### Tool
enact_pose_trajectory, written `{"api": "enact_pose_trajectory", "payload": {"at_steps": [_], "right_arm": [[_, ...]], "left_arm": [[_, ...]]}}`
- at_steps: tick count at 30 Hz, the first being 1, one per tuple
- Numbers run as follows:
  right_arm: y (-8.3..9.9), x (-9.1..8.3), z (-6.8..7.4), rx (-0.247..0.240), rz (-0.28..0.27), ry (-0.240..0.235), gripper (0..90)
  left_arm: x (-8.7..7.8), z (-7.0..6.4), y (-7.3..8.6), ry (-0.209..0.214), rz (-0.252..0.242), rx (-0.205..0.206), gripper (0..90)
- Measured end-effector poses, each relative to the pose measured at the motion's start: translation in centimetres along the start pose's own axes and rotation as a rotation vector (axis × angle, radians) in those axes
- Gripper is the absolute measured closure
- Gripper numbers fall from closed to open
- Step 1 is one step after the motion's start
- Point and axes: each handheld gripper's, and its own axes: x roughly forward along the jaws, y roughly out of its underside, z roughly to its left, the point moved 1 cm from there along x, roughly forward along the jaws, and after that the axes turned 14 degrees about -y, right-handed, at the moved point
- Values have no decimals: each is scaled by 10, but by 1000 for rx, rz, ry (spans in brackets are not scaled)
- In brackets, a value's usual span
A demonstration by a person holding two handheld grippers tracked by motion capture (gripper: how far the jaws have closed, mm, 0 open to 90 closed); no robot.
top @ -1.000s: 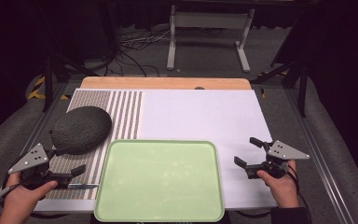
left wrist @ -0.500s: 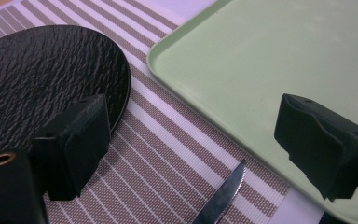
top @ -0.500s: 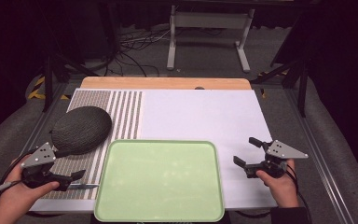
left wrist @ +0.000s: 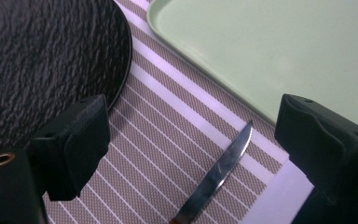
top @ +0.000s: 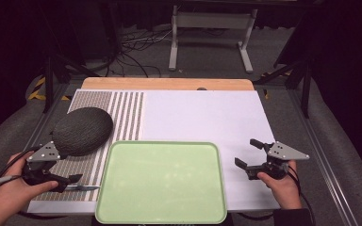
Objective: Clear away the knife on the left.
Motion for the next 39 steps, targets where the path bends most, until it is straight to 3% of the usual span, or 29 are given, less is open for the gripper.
{"api": "enact_pose_trajectory", "payload": {"at_steps": [6,13,18,22,27,33,39], "right_arm": [[1,2,0,1,8,-4,43],[3,2,1,14,11,-8,41],[4,3,0,21,16,-9,41],[5,3,0,22,22,-11,41],[6,4,-1,26,28,-17,40],[7,4,-1,27,29,-17,39],[7,5,-1,29,32,-16,37]], "left_arm": [[0,1,0,10,74,53,125],[5,0,-1,18,165,147,140],[6,3,-1,29,210,169,146],[8,3,-1,37,234,208,163],[9,4,-3,71,263,228,161],[14,6,-1,94,302,305,165],[17,9,3,126,338,355,206]]}}
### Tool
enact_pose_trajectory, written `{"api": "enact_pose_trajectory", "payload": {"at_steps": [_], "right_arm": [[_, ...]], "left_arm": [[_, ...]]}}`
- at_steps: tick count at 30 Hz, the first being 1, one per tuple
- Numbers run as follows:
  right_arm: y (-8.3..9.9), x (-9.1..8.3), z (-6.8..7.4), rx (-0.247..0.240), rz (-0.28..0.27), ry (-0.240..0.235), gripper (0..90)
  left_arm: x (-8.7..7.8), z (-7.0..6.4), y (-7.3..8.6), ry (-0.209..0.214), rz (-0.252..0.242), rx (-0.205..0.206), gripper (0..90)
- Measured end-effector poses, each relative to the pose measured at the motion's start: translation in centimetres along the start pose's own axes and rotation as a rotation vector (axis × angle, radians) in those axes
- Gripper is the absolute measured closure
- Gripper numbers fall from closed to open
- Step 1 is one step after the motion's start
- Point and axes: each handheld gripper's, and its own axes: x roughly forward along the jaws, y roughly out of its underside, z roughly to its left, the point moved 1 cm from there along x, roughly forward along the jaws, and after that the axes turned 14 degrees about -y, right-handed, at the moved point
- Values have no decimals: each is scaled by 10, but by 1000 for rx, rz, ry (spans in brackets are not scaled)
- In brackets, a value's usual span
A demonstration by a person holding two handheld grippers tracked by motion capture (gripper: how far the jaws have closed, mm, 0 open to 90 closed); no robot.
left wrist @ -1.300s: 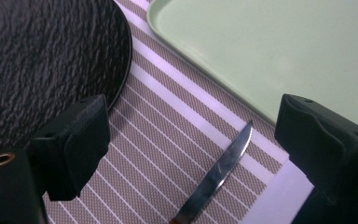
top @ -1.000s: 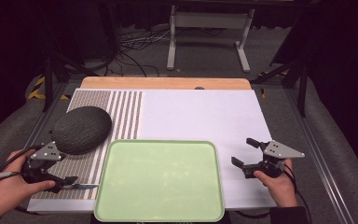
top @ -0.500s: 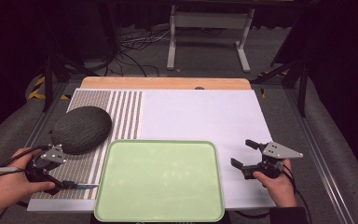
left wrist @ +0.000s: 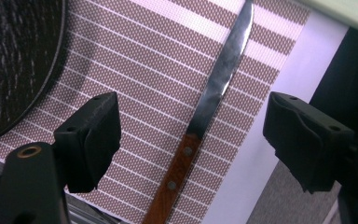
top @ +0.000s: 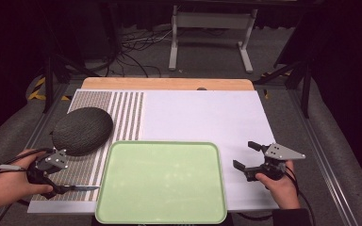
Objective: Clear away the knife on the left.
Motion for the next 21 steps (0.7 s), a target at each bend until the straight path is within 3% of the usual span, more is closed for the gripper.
{"api": "enact_pose_trajectory", "payload": {"at_steps": [4,7,9,11,15,21], "right_arm": [[0,0,0,-2,2,0,37],[0,1,0,-3,5,0,37],[0,0,1,-5,2,-3,38],[0,0,1,-7,-1,-5,38],[0,0,1,-10,3,-4,37],[0,0,1,-13,14,-7,37]], "left_arm": [[3,1,1,14,22,63,247],[7,-4,1,55,70,133,285],[9,-5,1,55,105,176,324],[12,-4,1,43,124,200,333],[16,-3,3,38,138,207,348],[25,-2,3,48,188,265,486]]}}
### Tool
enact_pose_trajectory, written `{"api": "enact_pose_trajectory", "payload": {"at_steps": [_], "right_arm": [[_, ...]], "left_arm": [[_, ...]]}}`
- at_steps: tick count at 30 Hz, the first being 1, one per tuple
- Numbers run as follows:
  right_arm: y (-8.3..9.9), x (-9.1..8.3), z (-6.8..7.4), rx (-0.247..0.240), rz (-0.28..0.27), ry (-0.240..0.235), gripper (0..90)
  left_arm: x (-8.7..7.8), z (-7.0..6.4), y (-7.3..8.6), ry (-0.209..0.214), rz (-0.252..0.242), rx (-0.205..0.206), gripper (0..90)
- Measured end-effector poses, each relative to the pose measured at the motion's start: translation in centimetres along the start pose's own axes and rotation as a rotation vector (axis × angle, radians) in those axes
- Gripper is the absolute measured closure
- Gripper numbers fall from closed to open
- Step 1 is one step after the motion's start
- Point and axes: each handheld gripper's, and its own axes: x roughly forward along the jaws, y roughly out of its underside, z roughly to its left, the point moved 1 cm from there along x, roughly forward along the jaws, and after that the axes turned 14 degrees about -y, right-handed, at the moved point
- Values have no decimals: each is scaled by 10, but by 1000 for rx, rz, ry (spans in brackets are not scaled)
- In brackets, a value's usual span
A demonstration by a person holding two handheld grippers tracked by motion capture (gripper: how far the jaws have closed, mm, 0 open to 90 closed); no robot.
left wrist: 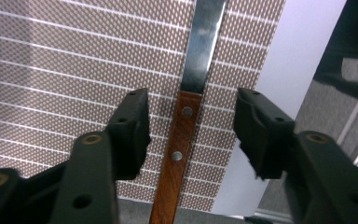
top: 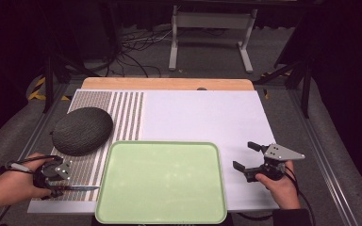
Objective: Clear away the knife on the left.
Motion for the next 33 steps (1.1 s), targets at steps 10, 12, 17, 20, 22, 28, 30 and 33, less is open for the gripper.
{"api": "enact_pose_trajectory", "payload": {"at_steps": [10,12,17,20,22,28,30,33], "right_arm": [[0,-3,0,-6,-7,0,47],[0,-3,0,-7,-8,1,47],[-1,-3,0,-9,-12,-2,50],[-1,-4,0,-9,-14,-5,50],[-1,-3,0,-8,-14,-7,50],[-1,-3,0,-8,-11,-8,51],[-1,-3,0,-13,-4,-1,57],[-1,-5,0,-15,-8,4,59]], "left_arm": [[5,1,-4,13,44,101,724],[6,0,-5,-1,60,115,740],[11,1,-4,6,60,127,768],[11,1,-2,-1,49,131,771],[10,0,-3,-4,53,142,773],[4,1,-2,-27,70,97,775],[-2,3,0,-36,80,61,776],[-7,6,1,-47,77,2,776]]}}
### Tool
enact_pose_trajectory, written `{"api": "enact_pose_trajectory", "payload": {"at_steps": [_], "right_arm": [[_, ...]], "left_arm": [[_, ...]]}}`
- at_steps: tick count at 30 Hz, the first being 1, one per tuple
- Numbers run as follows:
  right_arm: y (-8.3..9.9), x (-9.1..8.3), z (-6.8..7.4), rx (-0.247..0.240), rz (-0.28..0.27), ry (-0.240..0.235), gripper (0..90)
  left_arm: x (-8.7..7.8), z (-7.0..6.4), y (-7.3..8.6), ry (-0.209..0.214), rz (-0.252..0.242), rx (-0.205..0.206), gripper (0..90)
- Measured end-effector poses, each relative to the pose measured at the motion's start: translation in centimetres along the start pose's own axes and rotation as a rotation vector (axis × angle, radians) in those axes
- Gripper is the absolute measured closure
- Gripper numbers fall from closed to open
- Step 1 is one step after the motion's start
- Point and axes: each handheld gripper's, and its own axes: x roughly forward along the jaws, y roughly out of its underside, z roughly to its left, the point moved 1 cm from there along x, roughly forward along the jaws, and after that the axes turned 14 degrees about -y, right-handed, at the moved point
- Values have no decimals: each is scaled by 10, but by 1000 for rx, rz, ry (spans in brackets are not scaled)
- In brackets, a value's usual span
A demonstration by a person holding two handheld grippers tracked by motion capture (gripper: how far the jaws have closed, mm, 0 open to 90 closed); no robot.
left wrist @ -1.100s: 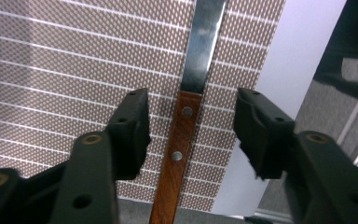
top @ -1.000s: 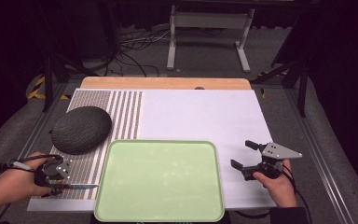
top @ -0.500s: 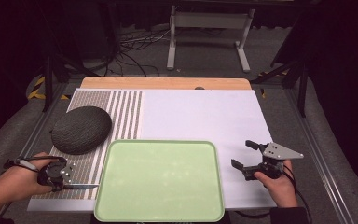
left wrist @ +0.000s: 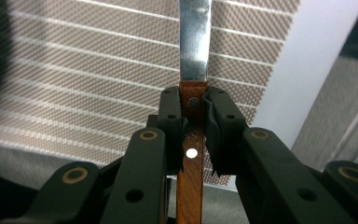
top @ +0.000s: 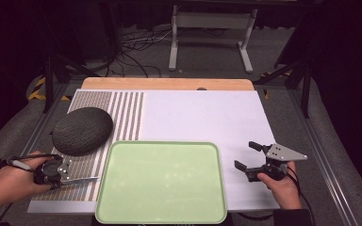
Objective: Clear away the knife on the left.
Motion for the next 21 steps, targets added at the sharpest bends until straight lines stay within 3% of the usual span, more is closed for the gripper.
{"api": "enact_pose_trajectory", "payload": {"at_steps": [2,7,8,10,11,12,16,18,20,21], "right_arm": [[0,-1,0,-1,-3,4,59],[0,-1,-1,3,-2,5,58],[0,-1,-1,3,-2,5,58],[0,-2,-1,0,-4,8,61],[0,-2,-1,1,-6,9,64],[0,-2,-1,1,-6,9,64],[0,-3,-1,0,-6,12,64],[0,-2,-1,1,-5,12,64],[0,-2,-1,1,-5,12,64],[0,-2,-1,1,-6,12,64]], "left_arm": [[-3,2,0,4,-7,-26,776],[-12,5,-2,6,-22,-180,776],[-12,5,-2,6,-22,-180,776],[-15,6,-3,0,-38,-233,775],[-19,7,-3,13,-42,-269,776],[-19,7,-3,13,-42,-269,776],[-24,7,-6,67,-62,-351,776],[-26,7,-6,113,-81,-414,776],[-29,8,-7,145,-95,-449,775],[-30,9,-8,135,-105,-455,775]]}}
